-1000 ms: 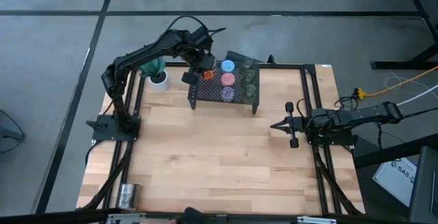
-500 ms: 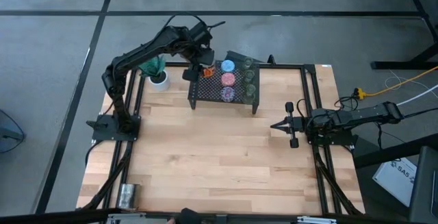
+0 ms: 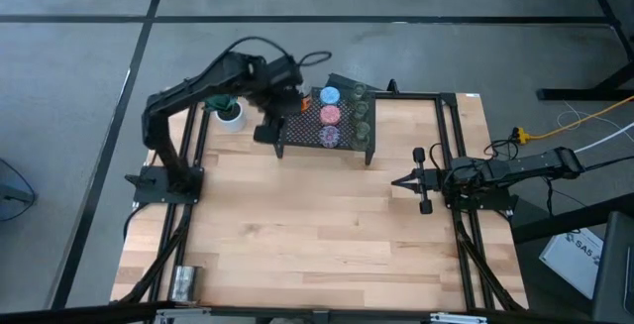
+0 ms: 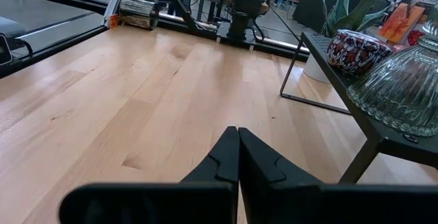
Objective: Pick & Place candle stick holders
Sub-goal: Put the scented candle can on the shelf
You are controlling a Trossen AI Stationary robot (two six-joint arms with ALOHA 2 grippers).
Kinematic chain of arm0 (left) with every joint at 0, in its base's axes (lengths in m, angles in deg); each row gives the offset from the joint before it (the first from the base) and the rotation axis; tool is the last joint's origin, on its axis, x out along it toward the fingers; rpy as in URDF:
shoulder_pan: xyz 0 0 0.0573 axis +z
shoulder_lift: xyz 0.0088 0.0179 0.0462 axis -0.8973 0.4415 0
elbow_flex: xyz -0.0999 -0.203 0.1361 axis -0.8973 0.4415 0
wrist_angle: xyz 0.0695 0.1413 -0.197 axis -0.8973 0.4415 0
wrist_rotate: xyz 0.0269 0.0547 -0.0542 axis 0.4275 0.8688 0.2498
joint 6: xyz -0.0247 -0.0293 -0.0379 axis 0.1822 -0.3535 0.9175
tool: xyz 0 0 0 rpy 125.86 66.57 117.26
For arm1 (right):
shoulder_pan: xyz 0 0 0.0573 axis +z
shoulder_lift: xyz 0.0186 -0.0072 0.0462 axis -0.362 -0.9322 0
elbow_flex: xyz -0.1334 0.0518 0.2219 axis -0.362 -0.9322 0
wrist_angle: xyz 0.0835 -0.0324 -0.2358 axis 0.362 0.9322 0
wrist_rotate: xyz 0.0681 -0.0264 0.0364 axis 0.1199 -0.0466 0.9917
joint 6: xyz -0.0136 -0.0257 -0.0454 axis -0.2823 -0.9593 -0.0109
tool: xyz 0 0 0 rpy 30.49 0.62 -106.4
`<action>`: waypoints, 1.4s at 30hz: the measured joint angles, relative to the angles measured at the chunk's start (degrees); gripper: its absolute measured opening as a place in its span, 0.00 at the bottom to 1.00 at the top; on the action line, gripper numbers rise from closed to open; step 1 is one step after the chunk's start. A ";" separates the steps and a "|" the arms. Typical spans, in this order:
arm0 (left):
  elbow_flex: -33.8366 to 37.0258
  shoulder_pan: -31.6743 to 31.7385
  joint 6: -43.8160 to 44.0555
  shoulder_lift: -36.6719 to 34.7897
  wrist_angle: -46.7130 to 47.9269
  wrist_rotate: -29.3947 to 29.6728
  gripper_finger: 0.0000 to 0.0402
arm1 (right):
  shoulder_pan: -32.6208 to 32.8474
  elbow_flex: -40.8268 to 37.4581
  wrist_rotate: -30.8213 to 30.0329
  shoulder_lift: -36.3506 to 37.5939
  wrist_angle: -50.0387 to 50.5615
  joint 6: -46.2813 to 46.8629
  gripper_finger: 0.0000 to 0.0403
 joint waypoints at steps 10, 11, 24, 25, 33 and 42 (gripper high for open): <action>0.07 -19.43 17.77 -4.27 -0.14 6.56 0.27 | 0.00 0.00 -0.01 -0.01 -0.01 0.00 0.01; 0.07 -21.79 19.46 -4.31 -0.13 7.38 0.26 | -0.01 0.00 -0.01 0.00 -0.02 -0.02 0.01; 0.07 -52.09 59.42 -3.07 0.62 16.01 0.17 | -0.01 0.00 -0.01 0.00 0.00 0.00 0.01; 0.07 -54.23 62.67 -2.43 0.61 16.50 0.17 | 0.00 0.00 -0.01 0.00 0.00 0.00 0.01; 0.09 -67.96 82.73 4.06 0.60 15.44 0.14 | -0.01 0.00 -0.01 -0.02 0.00 0.00 0.01; 0.09 -77.36 96.39 13.13 2.10 8.99 0.14 | -0.01 0.00 0.00 0.00 0.00 0.00 0.01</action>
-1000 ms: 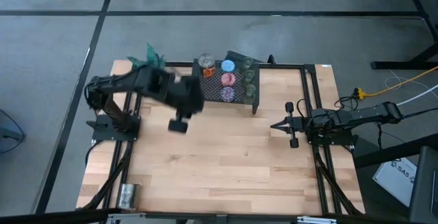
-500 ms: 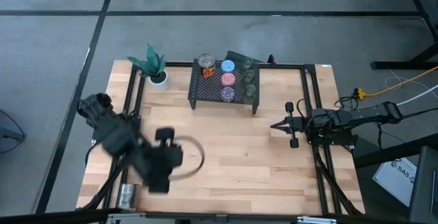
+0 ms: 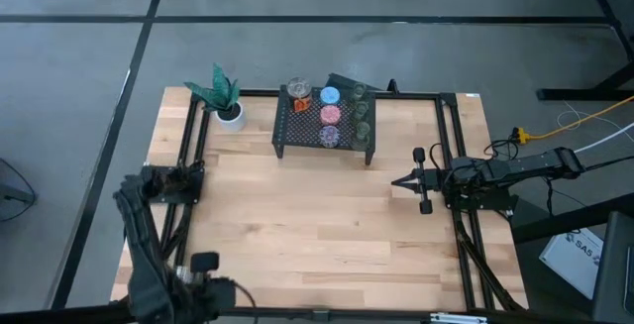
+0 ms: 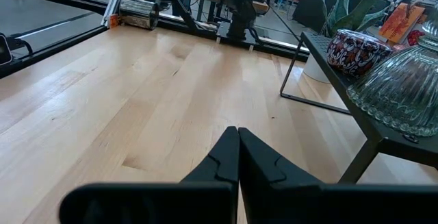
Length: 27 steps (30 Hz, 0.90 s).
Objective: Pick & Place candle stick holders
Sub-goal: Put the scented candle can on the shelf
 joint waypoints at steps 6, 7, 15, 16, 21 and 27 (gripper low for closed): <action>0.01 -1.43 3.91 4.87 0.95 -8.94 0.21 | 0.02 0.00 -0.01 -0.01 0.00 -0.01 0.01; 0.01 -1.45 4.21 5.41 0.91 -9.77 0.23 | 0.02 0.00 -0.01 0.00 0.00 0.00 0.01; 0.02 -1.43 9.90 7.69 0.77 -16.25 0.45 | 0.02 0.00 -0.01 0.00 0.00 -0.01 0.01; 0.02 -1.49 11.28 7.79 0.80 -16.41 0.48 | 0.02 0.00 -0.01 -0.01 0.00 0.00 0.01; -0.02 -2.78 13.19 8.65 0.84 -16.87 0.60 | 0.02 0.02 -0.01 0.00 0.00 0.00 0.01; 0.00 -3.28 7.27 12.37 0.79 -18.38 0.62 | 0.02 0.02 -0.01 0.00 0.00 0.00 0.01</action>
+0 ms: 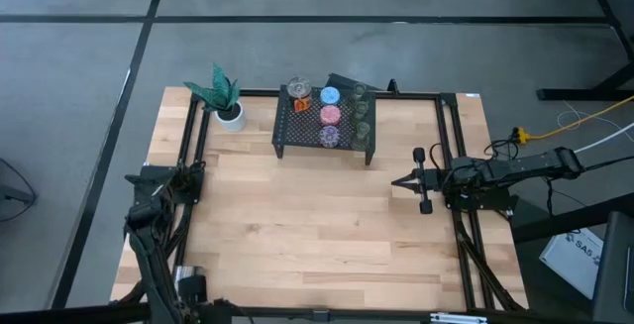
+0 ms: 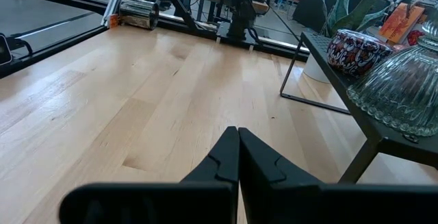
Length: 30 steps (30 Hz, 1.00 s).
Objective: Pick & Place candle stick holders
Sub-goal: Put the scented candle can on the shelf
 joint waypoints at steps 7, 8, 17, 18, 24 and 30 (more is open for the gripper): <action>0.00 -0.19 -4.31 3.49 0.02 -3.40 0.61 | -0.01 -0.02 0.00 -0.01 -0.01 0.00 0.01; 0.15 -0.35 -4.64 3.92 -0.09 -4.28 0.61 | -0.01 -0.02 0.00 -0.01 -0.01 0.00 0.01; 6.37 -3.54 -5.83 4.63 0.00 -8.61 0.61 | -0.01 -0.01 0.00 0.00 -0.01 -0.01 0.01; 6.75 -3.76 -6.13 4.63 0.02 -8.14 0.61 | 0.00 -0.01 0.00 -0.01 0.00 0.00 0.01; 7.28 -4.20 -8.65 4.61 -0.01 -5.94 0.61 | -0.01 -0.02 0.00 -0.01 0.00 0.00 0.01; 7.28 -3.35 -11.03 4.20 -0.02 -9.13 0.48 | 0.00 -0.02 0.02 -0.02 0.00 0.00 0.01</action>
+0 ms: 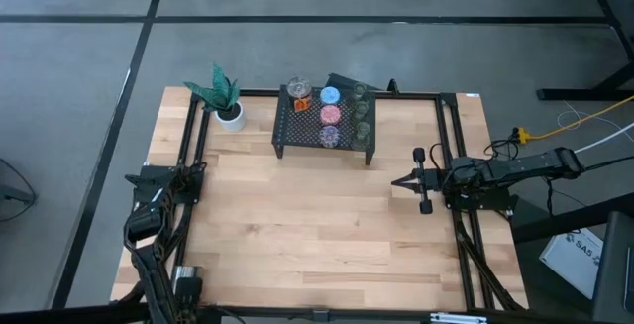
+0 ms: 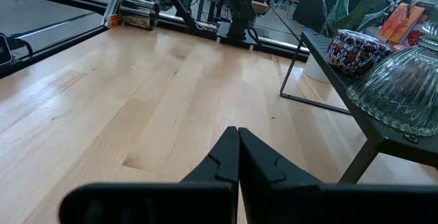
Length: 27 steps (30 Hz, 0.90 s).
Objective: Pick & Place candle stick holders
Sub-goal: Put the scented candle can on the shelf
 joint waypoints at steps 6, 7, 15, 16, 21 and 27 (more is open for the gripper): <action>-0.02 0.35 -1.76 -0.10 0.02 0.25 0.24 | -0.01 0.01 -0.02 0.01 0.00 0.00 0.01; -0.02 0.35 -1.72 -0.10 0.02 0.77 0.20 | -0.02 0.01 -0.01 0.02 -0.01 0.00 0.01; 1.51 -0.17 -2.69 -0.16 0.01 3.44 0.01 | 0.00 0.00 -0.02 0.02 -0.02 0.00 0.01; 2.20 -0.22 -3.07 -0.16 -0.01 2.87 0.01 | -0.01 0.01 -0.02 0.01 0.00 0.00 0.01; 5.83 -0.22 -5.96 -0.16 -0.02 -1.08 0.00 | -0.02 0.02 0.00 0.00 0.00 0.00 0.01; 9.78 -0.20 -10.00 -0.16 0.00 -0.28 0.00 | 0.00 0.00 -0.02 0.02 -0.01 -0.01 0.01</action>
